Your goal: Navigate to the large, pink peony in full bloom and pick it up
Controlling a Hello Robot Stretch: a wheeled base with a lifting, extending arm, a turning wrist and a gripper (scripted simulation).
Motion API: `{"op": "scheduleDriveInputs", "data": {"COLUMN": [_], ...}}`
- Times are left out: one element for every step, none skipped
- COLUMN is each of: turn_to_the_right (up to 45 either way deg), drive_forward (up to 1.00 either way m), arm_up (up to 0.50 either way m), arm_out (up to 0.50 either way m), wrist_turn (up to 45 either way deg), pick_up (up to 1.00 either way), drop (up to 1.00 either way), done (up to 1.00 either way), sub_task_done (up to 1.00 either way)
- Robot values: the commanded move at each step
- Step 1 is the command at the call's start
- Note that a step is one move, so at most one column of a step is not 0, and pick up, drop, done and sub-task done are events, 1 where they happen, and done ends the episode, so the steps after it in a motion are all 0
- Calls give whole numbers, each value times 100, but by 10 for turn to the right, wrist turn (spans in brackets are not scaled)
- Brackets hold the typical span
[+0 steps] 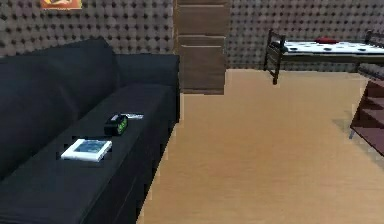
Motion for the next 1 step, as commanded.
{"op": "scheduleDriveInputs", "data": {"turn_to_the_right": [0], "drive_forward": [5], "arm_up": [0], "arm_out": [0], "wrist_turn": [0], "pick_up": [0], "drop": [0], "done": [0], "sub_task_done": [0]}}
